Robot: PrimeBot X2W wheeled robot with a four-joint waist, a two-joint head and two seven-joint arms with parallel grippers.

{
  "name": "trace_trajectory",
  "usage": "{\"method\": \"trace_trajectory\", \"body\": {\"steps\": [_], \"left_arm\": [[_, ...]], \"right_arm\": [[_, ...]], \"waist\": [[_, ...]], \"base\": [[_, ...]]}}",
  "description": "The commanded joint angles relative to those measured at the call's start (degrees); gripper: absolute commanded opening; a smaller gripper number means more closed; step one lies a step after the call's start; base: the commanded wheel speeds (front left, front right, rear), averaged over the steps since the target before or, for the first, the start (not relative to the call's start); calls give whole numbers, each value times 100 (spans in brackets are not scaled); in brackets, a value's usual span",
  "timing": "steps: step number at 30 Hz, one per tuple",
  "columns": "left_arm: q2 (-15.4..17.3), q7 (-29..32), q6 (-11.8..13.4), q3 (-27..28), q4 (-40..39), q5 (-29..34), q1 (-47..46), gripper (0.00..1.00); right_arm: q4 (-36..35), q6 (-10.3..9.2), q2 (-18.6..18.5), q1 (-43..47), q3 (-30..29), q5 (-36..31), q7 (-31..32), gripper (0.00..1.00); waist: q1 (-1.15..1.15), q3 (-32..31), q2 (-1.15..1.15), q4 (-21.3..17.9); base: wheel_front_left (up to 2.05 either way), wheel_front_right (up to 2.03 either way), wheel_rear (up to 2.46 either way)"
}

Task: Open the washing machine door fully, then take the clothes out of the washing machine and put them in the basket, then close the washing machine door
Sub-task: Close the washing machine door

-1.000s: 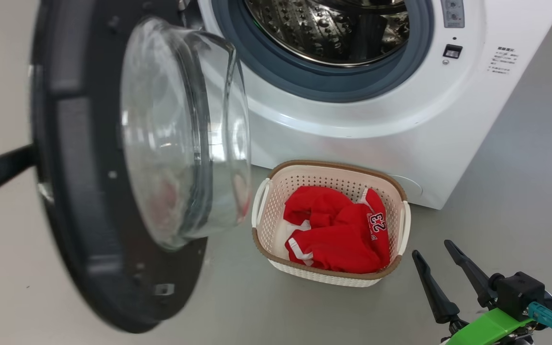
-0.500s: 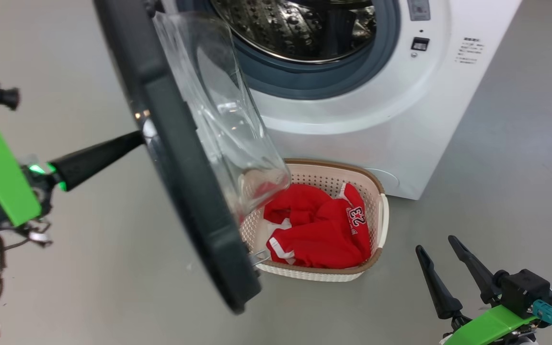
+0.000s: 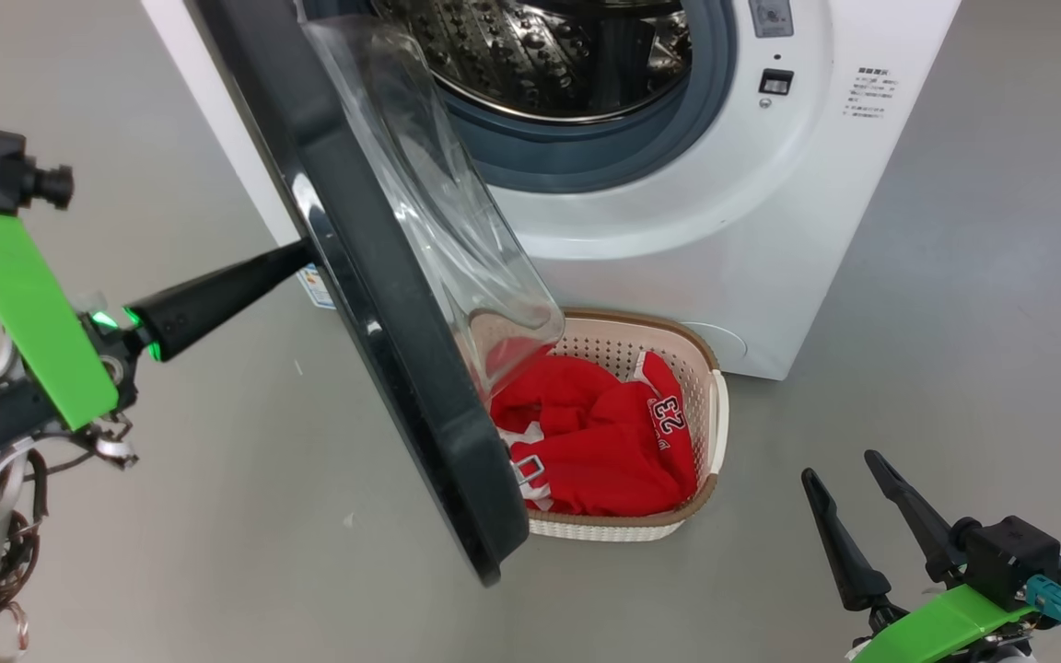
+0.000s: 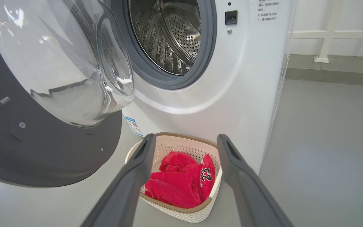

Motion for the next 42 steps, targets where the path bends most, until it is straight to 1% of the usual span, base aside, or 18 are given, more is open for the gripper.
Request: {"method": "trace_trajectory", "body": {"steps": [1,3,4,5,7,9,12,13,14,15,16,21,28,32,33,35,38,42], "left_arm": [[268,-54,-41,211,-131,61,-132,0],[270,-129,-41,208,-140,52,-79,0],[271,-168,-41,208,-147,44,-45,4],[278,-206,-41,209,-155,44,-2,11],[290,-312,-41,241,-156,39,96,30],[307,-414,-41,262,-180,46,203,38],[317,-557,-41,298,-215,29,358,53],[320,-607,-41,311,-221,27,406,62],[322,-651,-41,324,-225,17,451,74],[327,-719,-41,349,-220,25,491,92],[333,-781,-41,367,-206,37,533,100],[372,-1078,-41,396,-161,120,810,100],[402,-1670,-41,456,-53,269,1332,100],[448,-2091,-41,399,45,459,1591,100],[448,-2091,-41,399,45,459,1591,100],[481,-2455,-41,346,143,572,1774,100],[487,-2779,-41,247,274,613,1963,100],[462,-3064,-41,156,390,557,2165,100]], "right_arm": [[-145,28,-39,-10,85,-62,-37,100],[-142,28,-38,-3,87,-63,-37,100],[-140,28,-37,-2,90,-65,-37,100],[-136,28,-35,0,94,-65,-37,100],[-133,28,-34,5,104,-62,-37,100],[-132,28,-35,18,100,-57,-37,100],[-137,28,-42,42,92,-54,-37,100],[-137,28,-46,48,88,-52,-37,100],[-138,28,-50,55,86,-51,-37,100],[-138,28,-54,61,87,-50,-37,100],[-137,28,-57,66,90,-49,-37,100],[-125,28,-52,93,109,-41,-37,100],[-142,28,-52,149,74,-35,-37,100],[-165,28,-74,187,36,-40,-37,100],[-165,28,-74,187,36,-40,-37,100],[-175,28,-87,207,7,-43,-37,100],[-183,28,-83,225,-18,-52,-37,100],[-194,28,-78,236,-31,-59,-37,100]], "waist": [[0,-15,0,21],[0,-29,0,46],[0,-39,0,55],[0,-55,0,64],[0,-73,0,74],[0,-92,0,92],[0,-105,0,123],[0,-108,0,135],[0,-110,0,147],[0,-115,0,156],[0,-120,0,163],[0,-177,0,169],[0,-213,0,152],[0,-204,0,152],[0,-204,0,152],[0,-205,0,153],[0,-215,0,158],[0,-214,0,166]], "base": [[0,0,0],[0,0,0],[0,0,0],[0,0,0],[0,0,0],[0,0,0],[0,0,0],[0,0,0],[0,0,0],[0,0,0],[0,0,0],[0,0,0],[0,0,0],[0,0,0],[0,0,0],[0,0,0],[0,0,0],[0,0,0]]}}
